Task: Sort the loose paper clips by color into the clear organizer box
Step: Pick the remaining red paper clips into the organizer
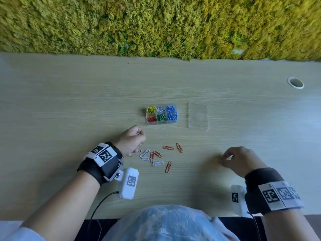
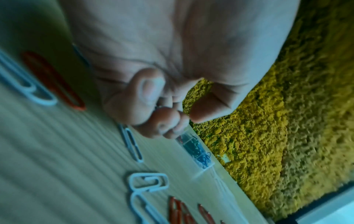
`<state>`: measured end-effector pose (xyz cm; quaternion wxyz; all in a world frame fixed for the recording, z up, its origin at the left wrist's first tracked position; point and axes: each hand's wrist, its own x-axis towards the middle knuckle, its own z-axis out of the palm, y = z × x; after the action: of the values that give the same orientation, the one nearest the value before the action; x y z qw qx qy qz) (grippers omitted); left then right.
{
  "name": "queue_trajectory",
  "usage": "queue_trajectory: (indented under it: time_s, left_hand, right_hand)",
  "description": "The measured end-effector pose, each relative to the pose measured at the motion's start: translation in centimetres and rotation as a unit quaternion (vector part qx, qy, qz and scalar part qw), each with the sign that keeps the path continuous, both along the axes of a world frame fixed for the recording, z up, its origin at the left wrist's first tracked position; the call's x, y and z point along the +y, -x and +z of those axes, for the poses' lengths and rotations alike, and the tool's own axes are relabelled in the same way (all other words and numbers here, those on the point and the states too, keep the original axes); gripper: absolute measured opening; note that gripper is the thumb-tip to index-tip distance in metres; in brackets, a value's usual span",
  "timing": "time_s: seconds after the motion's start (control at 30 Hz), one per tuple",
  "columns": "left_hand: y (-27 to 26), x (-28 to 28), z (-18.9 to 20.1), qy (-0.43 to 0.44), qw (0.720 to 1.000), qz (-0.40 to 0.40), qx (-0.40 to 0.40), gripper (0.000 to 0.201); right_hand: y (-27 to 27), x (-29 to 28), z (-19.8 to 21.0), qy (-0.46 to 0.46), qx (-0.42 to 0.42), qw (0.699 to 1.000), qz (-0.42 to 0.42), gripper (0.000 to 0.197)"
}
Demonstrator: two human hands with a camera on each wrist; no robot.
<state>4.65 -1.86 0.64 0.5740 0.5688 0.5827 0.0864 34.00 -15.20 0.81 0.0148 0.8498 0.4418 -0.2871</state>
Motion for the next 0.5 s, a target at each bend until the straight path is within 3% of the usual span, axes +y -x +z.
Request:
queue_trajectory:
  time_s: [0.17,0.23,0.27,0.3,0.37,0.4,0.43,0.5]
  left_hand:
    - [0.4,-0.3,-0.3,-0.071,0.995,-0.057,0.027,0.006]
    - [0.7,-0.3,-0.1,-0.115,0.987,-0.089,0.063,0.014]
    - [0.9,-0.3,-0.1,-0.129,0.984,-0.093,0.076,0.016]
    - [1.0,-0.3,-0.1,-0.133,0.983,-0.092,0.082,0.017]
    - [1.4,-0.2,-0.1,-0.125,0.985,-0.080,0.088,0.017]
    - [1.6,-0.2,-0.1,-0.114,0.987,-0.072,0.086,0.018]
    - [1.9,-0.3,-0.3,-0.097,0.990,-0.064,0.083,0.020]
    - [2.5,-0.2,-0.6,-0.070,0.993,-0.055,0.078,0.025]
  right_hand:
    - [0.9,0.5,-0.8,0.028,0.023,0.998,0.051,0.025]
    - [1.8,0.6,-0.8,0.008,0.113,0.992,0.062,0.022]
    - [2.4,0.7,-0.7,-0.017,0.208,0.977,0.043,0.017]
    - [3.0,0.7,-0.5,-0.050,0.329,0.943,0.001,0.011]
    - [3.9,1.3,0.1,-0.106,0.546,0.824,-0.112,0.010]
    - [4.3,1.7,0.4,-0.120,0.605,0.773,-0.148,0.013]
    - [4.7,2.1,0.7,-0.126,0.636,0.743,-0.168,0.016]
    - [5.6,3.0,1.3,-0.125,0.653,0.727,-0.170,0.018]
